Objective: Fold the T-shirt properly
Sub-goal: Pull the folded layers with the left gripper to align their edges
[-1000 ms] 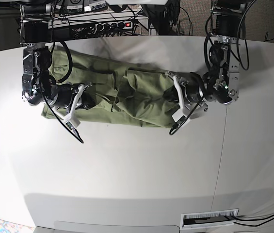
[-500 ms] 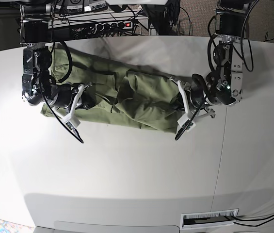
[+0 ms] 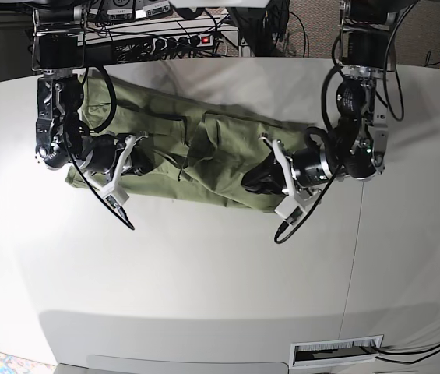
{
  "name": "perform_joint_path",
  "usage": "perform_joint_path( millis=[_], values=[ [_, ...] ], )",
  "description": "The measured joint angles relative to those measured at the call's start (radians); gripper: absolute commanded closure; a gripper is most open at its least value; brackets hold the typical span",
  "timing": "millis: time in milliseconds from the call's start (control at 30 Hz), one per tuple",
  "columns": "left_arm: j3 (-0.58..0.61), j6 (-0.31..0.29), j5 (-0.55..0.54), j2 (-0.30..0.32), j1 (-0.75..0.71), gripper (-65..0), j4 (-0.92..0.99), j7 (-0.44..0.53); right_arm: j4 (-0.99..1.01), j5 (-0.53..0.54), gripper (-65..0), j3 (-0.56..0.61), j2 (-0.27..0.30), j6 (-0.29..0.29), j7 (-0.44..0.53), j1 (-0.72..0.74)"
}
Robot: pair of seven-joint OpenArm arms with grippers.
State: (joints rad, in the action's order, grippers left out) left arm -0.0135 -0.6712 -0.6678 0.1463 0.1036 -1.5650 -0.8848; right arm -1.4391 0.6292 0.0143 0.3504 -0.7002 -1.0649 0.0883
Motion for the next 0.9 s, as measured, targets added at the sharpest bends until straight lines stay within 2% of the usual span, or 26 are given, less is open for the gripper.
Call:
perform_joint_path(
  millis=[167,300,500,567,633,867,900],
  values=[
    [0.000,0.000,0.171,0.000,0.001,-6.7,0.047,0.169,0.000,0.000,0.0,0.000,0.000,0.000,0.000,0.000],
    [0.022,0.006,0.376,0.001,0.002,-6.7,0.116,0.294,0.000,0.012,0.0,0.000,0.000,0.000,-0.007,0.000],
    [0.052,0.005,0.552,0.000,0.005,-6.7,0.179,0.399,0.001,0.024,0.0,0.000,0.000,0.001,-0.012,0.000],
    [0.054,0.055,0.609,-0.006,0.008,-6.7,0.180,0.415,0.001,0.024,0.0,0.000,0.000,0.001,-0.013,0.000],
    [0.059,0.137,0.641,-0.002,0.009,-6.7,0.178,0.425,0.001,0.027,0.0,0.000,-0.001,0.000,-0.015,0.000],
    [0.058,0.284,0.731,0.070,0.014,-6.7,0.171,0.414,0.003,0.058,0.0,0.004,-0.002,0.000,-0.027,-0.003],
    [0.057,0.287,0.731,0.082,0.018,-6.7,0.171,0.402,0.004,0.071,0.0,0.004,-0.001,0.000,-0.031,-0.003]
  ],
)
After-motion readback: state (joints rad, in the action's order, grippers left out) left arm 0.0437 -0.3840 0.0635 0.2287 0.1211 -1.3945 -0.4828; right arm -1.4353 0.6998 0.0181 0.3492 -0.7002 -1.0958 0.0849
